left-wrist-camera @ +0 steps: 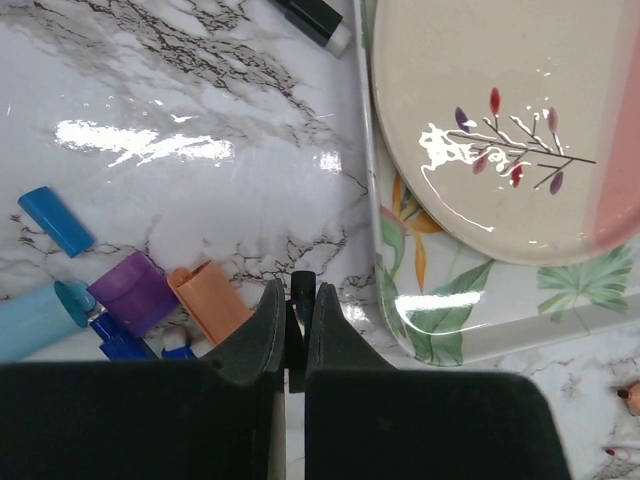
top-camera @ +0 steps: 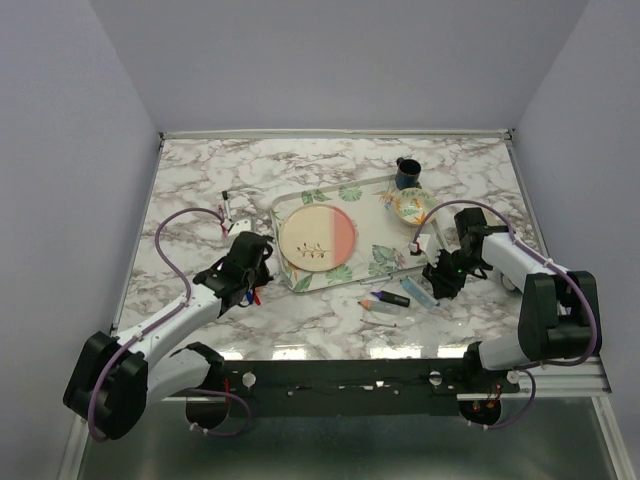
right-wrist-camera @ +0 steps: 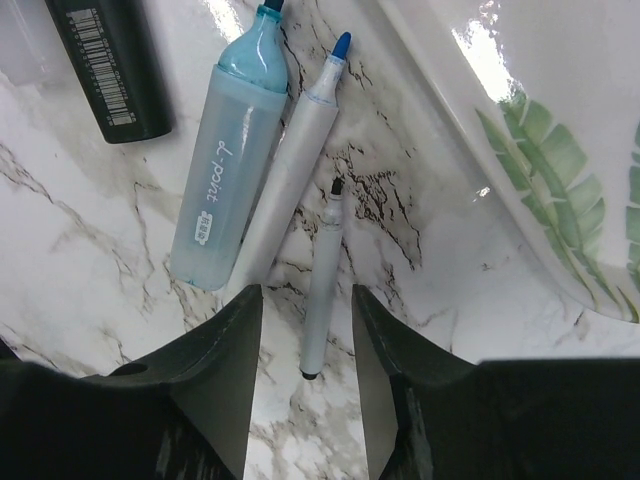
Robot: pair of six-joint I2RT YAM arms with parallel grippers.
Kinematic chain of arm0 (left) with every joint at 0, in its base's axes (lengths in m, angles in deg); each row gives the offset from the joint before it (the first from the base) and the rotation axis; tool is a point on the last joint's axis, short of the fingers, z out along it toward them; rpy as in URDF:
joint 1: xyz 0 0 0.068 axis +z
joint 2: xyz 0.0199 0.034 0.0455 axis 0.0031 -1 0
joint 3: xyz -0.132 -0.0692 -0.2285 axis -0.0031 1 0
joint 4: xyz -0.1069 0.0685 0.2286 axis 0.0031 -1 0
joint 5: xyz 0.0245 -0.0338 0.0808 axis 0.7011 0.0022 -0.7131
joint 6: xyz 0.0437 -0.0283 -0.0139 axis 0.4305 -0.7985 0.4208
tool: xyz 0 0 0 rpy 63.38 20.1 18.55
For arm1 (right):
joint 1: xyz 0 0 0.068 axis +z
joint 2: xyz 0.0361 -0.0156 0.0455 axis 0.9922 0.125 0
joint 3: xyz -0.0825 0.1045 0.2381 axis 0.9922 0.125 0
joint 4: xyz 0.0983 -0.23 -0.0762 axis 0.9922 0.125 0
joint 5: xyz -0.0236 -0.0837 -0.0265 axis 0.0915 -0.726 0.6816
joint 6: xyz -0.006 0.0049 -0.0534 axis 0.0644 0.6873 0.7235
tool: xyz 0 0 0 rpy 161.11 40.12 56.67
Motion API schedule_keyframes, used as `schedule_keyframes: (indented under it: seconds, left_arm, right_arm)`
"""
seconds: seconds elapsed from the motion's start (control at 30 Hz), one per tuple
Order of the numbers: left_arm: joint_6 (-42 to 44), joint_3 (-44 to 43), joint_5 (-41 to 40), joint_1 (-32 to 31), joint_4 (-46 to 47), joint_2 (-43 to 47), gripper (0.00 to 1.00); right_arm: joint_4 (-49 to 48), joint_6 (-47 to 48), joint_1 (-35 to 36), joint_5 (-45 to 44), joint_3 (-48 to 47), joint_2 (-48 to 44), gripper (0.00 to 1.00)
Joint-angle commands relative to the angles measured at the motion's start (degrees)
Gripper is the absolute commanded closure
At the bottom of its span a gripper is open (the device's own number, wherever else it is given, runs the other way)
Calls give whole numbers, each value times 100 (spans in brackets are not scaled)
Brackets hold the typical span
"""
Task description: Open the pen caps
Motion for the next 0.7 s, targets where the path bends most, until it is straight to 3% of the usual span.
schedule_keyframes:
  seconds: [0.0,0.2,0.37,0.47,0.67]
  left_arm:
    - [33,-100,-266,192,252,-504,95]
    - [146,-390,-354,385,384,-1084,91]
    - [217,-548,-398,456,367,-1419,74]
    - [243,-601,-415,491,349,-1516,73]
    - [279,-680,-442,534,244,-1473,59]
  right_arm:
    - [85,-48,-39,-43,-77,-119,50]
    - [50,-74,-65,62,-104,-435,50]
    - [14,-74,-92,203,-95,-699,49]
    - [-38,-92,-101,264,-95,-884,48]
    - [-109,-109,-145,440,-95,-1200,47]
